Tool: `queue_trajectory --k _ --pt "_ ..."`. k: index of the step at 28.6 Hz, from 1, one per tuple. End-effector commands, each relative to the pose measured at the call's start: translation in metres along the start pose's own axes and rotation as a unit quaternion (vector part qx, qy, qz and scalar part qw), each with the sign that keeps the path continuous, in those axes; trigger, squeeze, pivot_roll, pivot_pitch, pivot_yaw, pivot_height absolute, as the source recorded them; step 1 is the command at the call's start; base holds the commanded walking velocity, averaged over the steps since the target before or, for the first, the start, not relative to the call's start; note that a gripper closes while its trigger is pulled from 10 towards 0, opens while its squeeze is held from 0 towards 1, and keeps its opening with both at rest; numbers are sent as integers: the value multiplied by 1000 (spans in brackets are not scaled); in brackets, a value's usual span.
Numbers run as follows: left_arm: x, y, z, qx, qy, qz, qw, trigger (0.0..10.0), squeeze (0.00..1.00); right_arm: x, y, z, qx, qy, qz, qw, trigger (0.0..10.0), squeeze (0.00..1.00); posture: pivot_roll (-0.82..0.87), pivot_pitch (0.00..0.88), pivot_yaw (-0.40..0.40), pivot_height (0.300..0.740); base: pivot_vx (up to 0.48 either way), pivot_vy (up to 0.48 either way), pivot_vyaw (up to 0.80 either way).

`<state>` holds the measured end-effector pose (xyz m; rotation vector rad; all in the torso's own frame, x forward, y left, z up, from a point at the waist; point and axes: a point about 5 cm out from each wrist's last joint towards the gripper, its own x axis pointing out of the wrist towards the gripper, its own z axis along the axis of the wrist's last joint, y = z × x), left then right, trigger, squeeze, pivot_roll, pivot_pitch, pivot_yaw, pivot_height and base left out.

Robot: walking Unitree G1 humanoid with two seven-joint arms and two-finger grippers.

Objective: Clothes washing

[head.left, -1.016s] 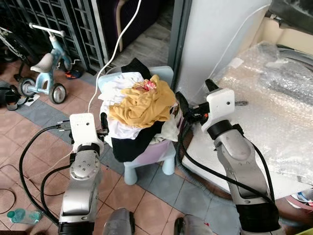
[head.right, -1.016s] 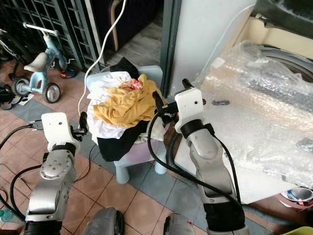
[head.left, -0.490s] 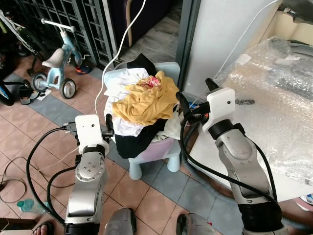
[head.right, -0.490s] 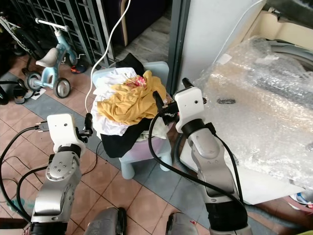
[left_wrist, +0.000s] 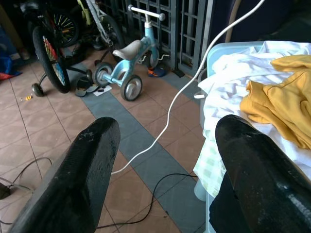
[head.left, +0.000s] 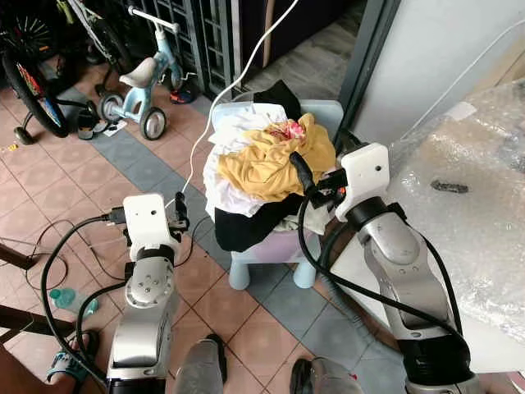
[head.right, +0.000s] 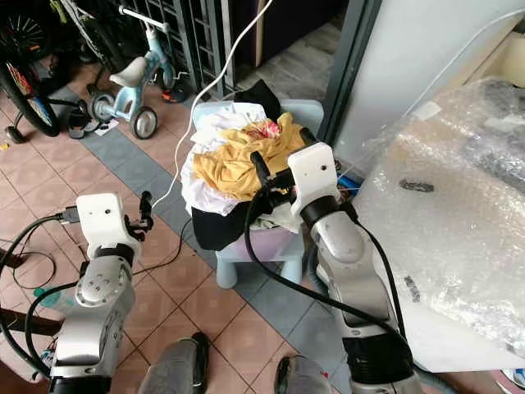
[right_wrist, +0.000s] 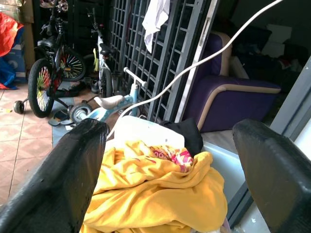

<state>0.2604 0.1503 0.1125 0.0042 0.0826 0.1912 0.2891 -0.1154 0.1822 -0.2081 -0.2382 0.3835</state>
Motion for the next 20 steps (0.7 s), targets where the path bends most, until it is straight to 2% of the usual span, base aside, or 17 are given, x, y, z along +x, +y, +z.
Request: queue_trajectory --k 1,7,13,15,20 --pt "-3 -1 -1 -13 1 2 1000 10000 0 1 2 -2 0 6 9 1000 10000 0 50 131 -20 728 349 0 0" --pt "0 -3 1 -13 -3 -6 1000 10000 0 2 2 -5 -1 9 7 1000 10000 0 49 119 -8 728 369 0 0" --pt "0 -4 0 -11 -4 -12 1000 10000 0 -4 10 -24 2 65 42 997 10000 0 46 115 -1 728 427 0 0" --pt "0 -4 0 -10 -4 -15 1000 10000 0 -10 17 -38 3 104 63 993 10000 0 48 115 3 728 450 0 0" --pt "1 -3 0 -11 -3 -15 1000 10000 0 -14 22 -53 -3 141 74 987 10000 0 53 115 5 728 448 0 0"
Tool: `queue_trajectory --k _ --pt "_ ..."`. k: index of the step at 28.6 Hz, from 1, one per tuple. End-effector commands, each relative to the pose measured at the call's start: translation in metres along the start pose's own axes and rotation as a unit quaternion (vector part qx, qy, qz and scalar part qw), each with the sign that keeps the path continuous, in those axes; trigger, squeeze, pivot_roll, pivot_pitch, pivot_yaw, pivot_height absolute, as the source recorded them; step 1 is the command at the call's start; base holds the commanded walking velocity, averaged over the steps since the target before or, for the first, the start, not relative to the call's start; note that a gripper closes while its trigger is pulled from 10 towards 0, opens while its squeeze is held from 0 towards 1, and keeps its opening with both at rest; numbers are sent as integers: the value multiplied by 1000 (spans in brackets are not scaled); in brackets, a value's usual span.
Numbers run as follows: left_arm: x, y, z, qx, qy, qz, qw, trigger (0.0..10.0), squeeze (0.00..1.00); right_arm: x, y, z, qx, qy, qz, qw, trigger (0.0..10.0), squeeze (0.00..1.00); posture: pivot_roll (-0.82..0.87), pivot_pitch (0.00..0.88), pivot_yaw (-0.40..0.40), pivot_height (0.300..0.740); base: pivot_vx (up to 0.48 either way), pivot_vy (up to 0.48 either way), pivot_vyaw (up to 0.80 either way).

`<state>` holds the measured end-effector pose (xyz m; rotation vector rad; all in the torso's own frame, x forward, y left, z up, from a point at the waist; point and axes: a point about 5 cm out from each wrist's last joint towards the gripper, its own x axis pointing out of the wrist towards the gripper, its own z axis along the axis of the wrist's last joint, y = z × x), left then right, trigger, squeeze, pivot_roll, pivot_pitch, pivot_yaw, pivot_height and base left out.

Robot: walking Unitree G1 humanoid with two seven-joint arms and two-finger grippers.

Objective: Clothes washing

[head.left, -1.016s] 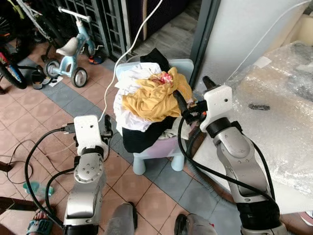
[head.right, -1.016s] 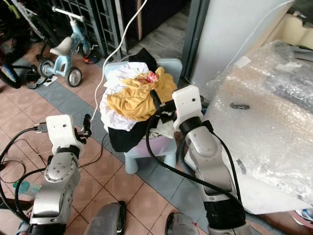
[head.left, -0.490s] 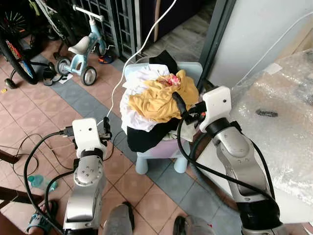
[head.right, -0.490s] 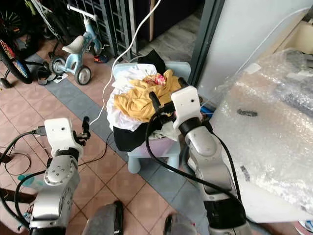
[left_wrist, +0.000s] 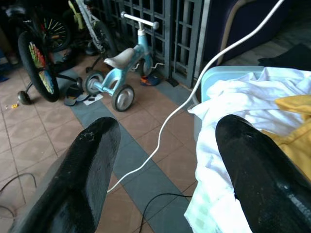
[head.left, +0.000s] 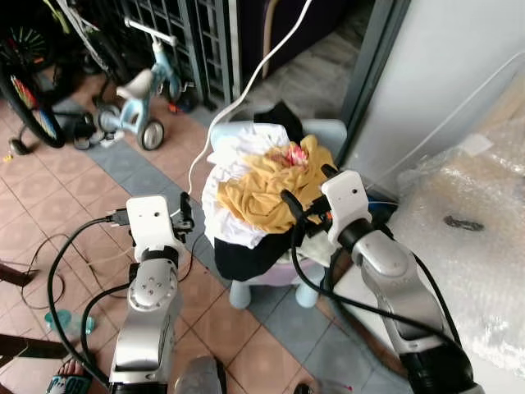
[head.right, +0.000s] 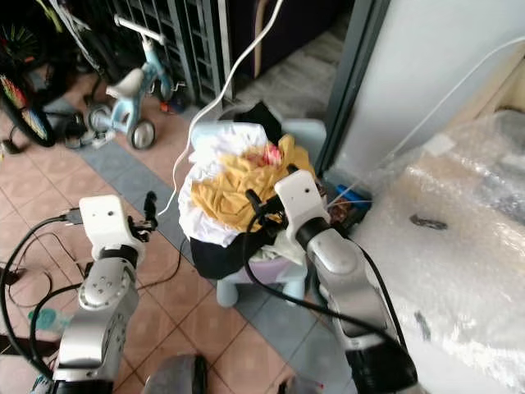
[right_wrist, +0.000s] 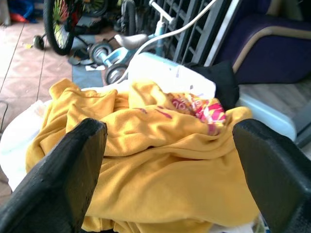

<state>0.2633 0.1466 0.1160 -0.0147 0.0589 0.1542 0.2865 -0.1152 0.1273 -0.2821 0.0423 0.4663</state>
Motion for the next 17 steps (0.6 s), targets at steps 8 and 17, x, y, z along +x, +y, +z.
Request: queue_trajectory --k 8,17 --pt "-1 1 -8 7 26 3 1000 10000 0 0 7 -28 -10 90 34 995 10000 0 61 118 3 728 246 0 0" --pt "-3 4 -9 3 40 7 999 10000 0 3 8 -28 5 92 59 994 10000 0 72 123 11 728 0 0 0"
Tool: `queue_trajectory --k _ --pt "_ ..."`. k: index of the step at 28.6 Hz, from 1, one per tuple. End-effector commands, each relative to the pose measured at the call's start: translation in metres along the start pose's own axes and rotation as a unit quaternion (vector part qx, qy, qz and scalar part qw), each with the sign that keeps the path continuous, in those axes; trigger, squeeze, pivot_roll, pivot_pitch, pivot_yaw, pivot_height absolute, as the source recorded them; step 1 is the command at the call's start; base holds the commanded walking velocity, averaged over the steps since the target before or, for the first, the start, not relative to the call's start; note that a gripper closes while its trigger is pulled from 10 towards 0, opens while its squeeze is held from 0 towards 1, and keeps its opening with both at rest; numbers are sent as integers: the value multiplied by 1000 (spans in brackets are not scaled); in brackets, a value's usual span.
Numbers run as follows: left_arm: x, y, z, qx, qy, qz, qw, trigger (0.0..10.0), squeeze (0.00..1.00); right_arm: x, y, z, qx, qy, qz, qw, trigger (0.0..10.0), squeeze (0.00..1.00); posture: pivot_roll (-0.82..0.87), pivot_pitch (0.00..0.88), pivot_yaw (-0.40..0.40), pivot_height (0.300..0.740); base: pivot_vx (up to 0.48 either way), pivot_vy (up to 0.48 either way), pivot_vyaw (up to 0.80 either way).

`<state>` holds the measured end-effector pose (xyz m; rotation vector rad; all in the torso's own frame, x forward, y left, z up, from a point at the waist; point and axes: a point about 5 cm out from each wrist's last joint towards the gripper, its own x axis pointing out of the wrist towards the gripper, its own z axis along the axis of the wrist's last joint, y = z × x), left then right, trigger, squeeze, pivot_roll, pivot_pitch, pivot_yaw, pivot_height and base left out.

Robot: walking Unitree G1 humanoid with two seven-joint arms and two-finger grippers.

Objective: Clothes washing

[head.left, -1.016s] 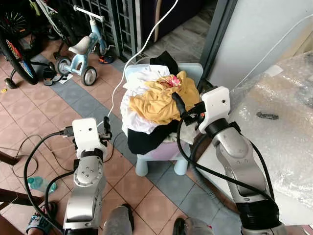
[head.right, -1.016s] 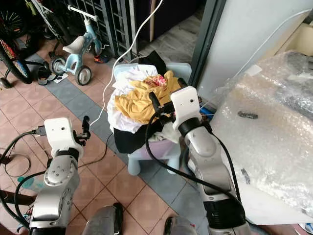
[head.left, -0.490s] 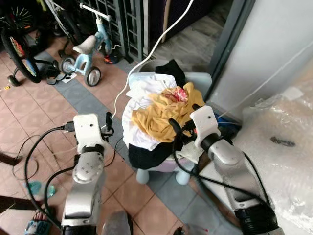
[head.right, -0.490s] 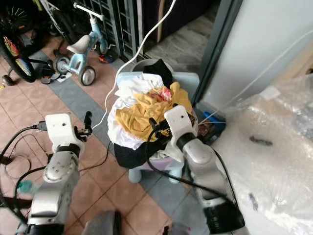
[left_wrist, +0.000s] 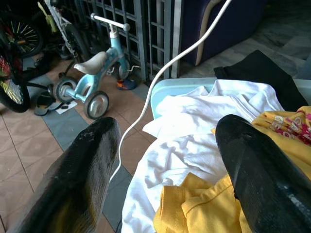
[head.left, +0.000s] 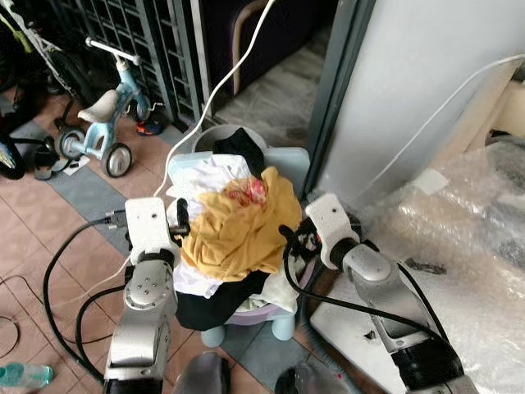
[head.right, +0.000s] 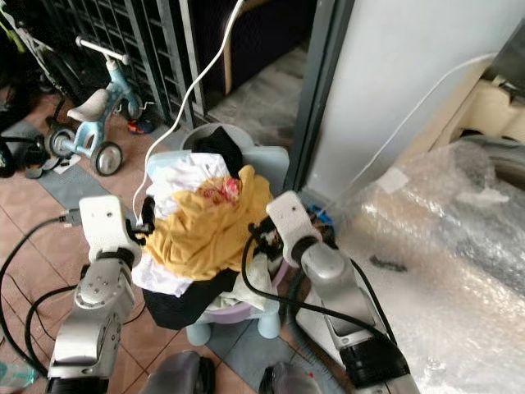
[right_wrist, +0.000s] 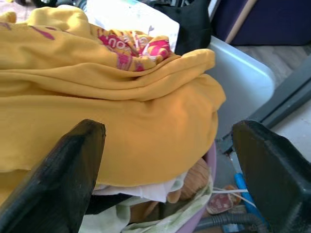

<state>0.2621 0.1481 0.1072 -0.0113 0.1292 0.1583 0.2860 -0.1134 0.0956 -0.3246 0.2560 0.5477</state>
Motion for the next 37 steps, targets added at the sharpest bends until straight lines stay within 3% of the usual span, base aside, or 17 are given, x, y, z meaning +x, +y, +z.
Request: queue_trajectory --k 1,2,11,18,28,37 --pt "-2 3 -1 -2 11 8 1000 10000 0 -1 -2 5 4 -19 3 1000 10000 0 72 123 11 728 0 0 0" --pt "-2 4 -1 -1 14 9 1000 10000 0 0 -4 11 10 -40 1 999 10000 0 73 124 11 728 0 0 0" --pt "-2 6 1 -1 12 7 1000 10000 0 1 -6 16 20 -53 -19 998 10000 0 79 128 17 728 0 373 0" --pt "1 7 2 6 15 2 1000 10000 0 -1 -24 32 97 -104 -111 984 10000 0 71 139 34 728 0 480 0" --pt "4 7 2 20 16 -3 1000 10000 0 -6 -39 27 101 -85 -150 980 10000 0 57 116 64 728 0 111 0" --pt "3 10 3 36 24 -2 999 10000 0 -9 -28 12 120 -45 -151 980 10000 0 60 123 104 728 0 0 0"
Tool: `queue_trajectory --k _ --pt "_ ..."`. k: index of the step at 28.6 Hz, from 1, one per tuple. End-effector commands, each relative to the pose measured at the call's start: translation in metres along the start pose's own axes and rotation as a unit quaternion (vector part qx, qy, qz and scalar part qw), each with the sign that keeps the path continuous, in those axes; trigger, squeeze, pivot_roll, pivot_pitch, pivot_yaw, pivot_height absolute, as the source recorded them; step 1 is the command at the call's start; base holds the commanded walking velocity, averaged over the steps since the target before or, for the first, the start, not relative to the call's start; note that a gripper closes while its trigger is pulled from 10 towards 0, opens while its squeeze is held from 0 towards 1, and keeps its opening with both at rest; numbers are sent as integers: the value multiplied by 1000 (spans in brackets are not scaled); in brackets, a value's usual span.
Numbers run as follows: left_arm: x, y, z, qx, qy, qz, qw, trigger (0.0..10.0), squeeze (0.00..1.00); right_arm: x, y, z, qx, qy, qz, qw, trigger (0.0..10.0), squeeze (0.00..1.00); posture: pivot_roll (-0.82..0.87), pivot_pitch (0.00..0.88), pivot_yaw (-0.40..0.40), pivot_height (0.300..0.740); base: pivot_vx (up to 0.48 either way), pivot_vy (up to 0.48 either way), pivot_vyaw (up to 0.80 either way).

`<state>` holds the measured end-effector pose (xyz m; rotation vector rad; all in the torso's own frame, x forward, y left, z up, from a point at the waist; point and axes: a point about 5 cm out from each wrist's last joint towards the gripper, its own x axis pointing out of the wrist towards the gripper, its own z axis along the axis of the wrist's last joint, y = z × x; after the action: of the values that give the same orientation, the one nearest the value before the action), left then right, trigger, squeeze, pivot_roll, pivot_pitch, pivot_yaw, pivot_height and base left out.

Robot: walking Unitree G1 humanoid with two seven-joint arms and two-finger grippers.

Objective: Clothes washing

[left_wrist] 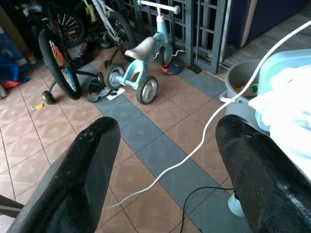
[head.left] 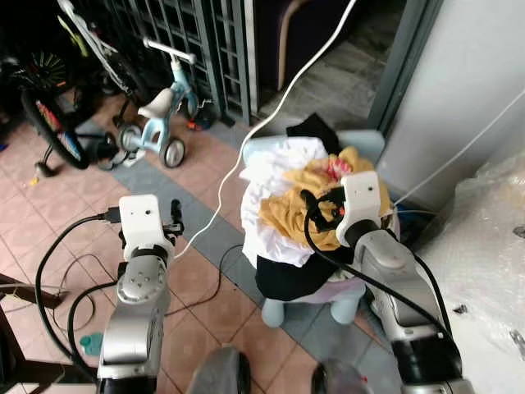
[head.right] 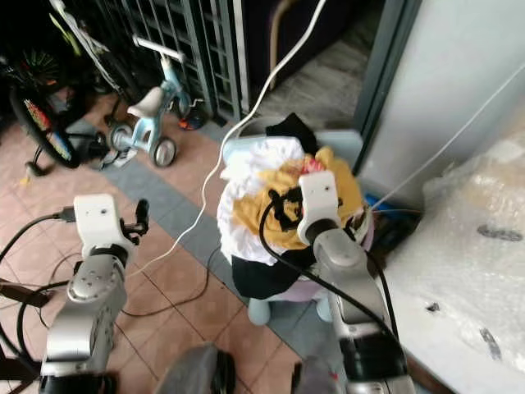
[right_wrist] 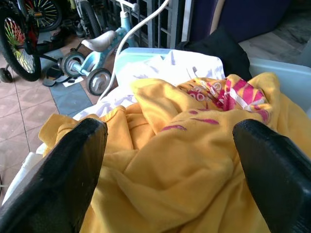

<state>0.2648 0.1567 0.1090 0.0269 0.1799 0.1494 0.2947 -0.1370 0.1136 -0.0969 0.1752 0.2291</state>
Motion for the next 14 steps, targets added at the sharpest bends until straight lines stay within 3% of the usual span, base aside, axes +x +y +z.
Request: queue_trajectory --k 1,4,5,6,7,8,14 --pt "0 3 0 20 1 4 1000 10000 0 1 4 1 -3 11 5 1000 10000 0 61 130 100 728 0 0 0" --pt "-1 6 -3 27 5 12 1000 10000 0 3 8 -9 -28 52 22 998 10000 0 57 143 85 728 0 0 0" --pt "-3 8 -7 27 10 18 999 10000 0 4 10 -22 -39 91 30 995 10000 0 62 148 70 728 0 0 0" --pt "-3 8 -7 27 10 18 999 10000 0 4 10 -22 -39 91 30 995 10000 0 62 148 70 728 0 0 0" --pt "-6 8 -10 28 15 21 999 10000 0 4 14 -31 -43 108 40 992 4392 0 65 148 60 728 0 0 0" --pt "-7 7 -12 28 16 21 999 10000 0 4 17 -34 -45 113 47 991 0 0 71 146 52 728 0 0 0" --pt "-12 3 -13 27 15 17 999 10000 0 7 31 -40 -55 127 79 987 0 0 82 142 34 728 0 0 0"
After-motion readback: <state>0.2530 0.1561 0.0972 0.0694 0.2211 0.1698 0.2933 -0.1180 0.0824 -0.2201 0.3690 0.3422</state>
